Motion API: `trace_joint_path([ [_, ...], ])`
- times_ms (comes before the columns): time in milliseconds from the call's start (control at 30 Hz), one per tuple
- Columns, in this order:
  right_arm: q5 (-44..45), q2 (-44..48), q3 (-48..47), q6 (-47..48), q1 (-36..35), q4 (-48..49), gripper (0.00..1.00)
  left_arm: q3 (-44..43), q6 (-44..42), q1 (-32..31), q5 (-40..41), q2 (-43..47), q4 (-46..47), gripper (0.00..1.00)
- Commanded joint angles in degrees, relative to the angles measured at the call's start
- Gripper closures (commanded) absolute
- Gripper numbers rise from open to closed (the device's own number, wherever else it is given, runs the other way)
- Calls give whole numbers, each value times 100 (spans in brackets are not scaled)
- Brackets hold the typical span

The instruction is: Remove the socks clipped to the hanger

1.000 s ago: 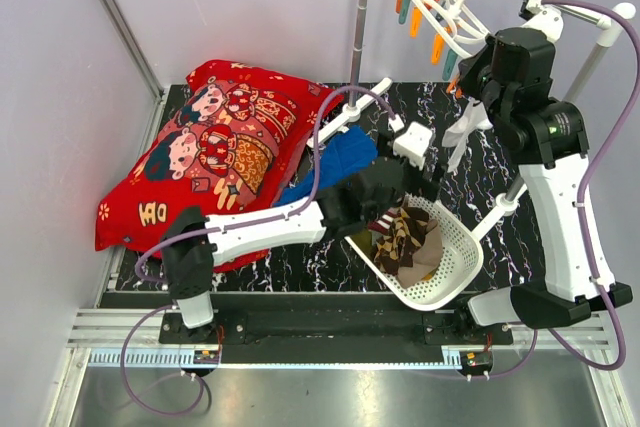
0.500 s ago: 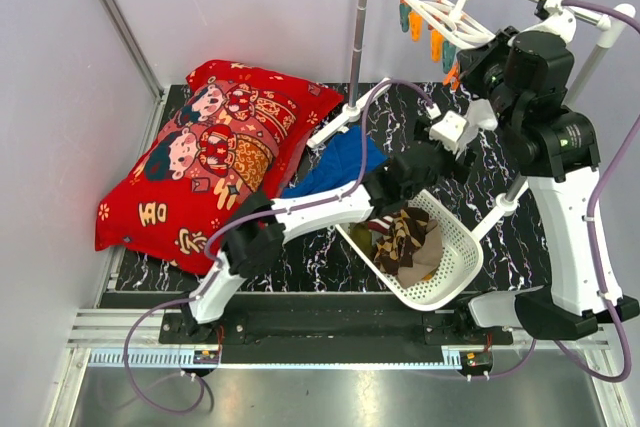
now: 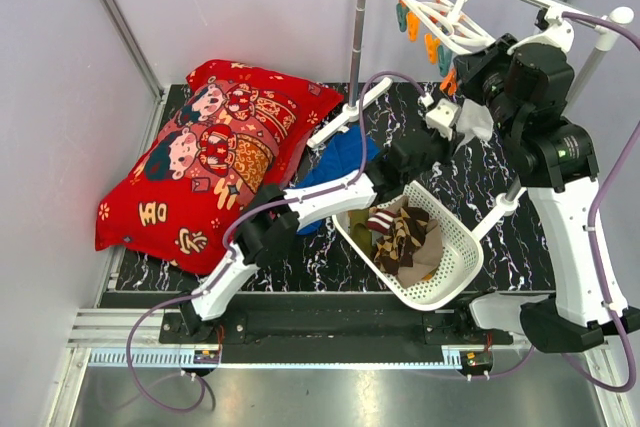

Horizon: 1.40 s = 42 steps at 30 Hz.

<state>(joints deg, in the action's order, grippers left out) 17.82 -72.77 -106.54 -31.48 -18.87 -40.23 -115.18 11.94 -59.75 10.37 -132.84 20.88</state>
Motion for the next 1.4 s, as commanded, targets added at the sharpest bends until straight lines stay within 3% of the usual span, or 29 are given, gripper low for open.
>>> trace_joint_path([
  [0, -480, 404, 247, 221, -37, 611, 66, 819, 264, -46, -886, 977, 566, 100],
  [67, -762, 605, 475, 405, -46, 674, 52, 1345, 326, -37, -1010, 1461, 592, 100],
  [267, -1325, 1159, 889, 863, -38, 639, 33, 2113, 545, 86, -2222, 2454, 347, 100],
  [300, -1378, 1221, 916, 872, -46, 604, 24, 2226, 615, 138, -2493, 2542, 303, 100],
  [400, -1765, 1476, 1065, 776, -38, 534, 8, 2385, 852, 287, -3082, 2789, 197, 100],
  [600, -2187, 1881, 1434, 714, -37, 428, 7, 2825, 1695, 762, -3963, 3132, 645, 100],
  [867, -2143, 1591, 1189, 1390, 41, 270, 7, 2509, 2346, 1184, -4841, 3053, 495, 98],
  [967, -2528, 1450, 1171, 1408, 321, 279, 7, 2517, 2575, 1307, -5027, 3000, 592, 97],
  [1200, -4698, 994, 1154, 1276, 1649, 533, 12, 2412, 2488, 1360, -5177, 2974, 338, 86],
  [1367, -4762, 931, 1004, 1399, 1676, 551, 18, 2342, 2523, 1369, -5177, 2930, 267, 86],
])
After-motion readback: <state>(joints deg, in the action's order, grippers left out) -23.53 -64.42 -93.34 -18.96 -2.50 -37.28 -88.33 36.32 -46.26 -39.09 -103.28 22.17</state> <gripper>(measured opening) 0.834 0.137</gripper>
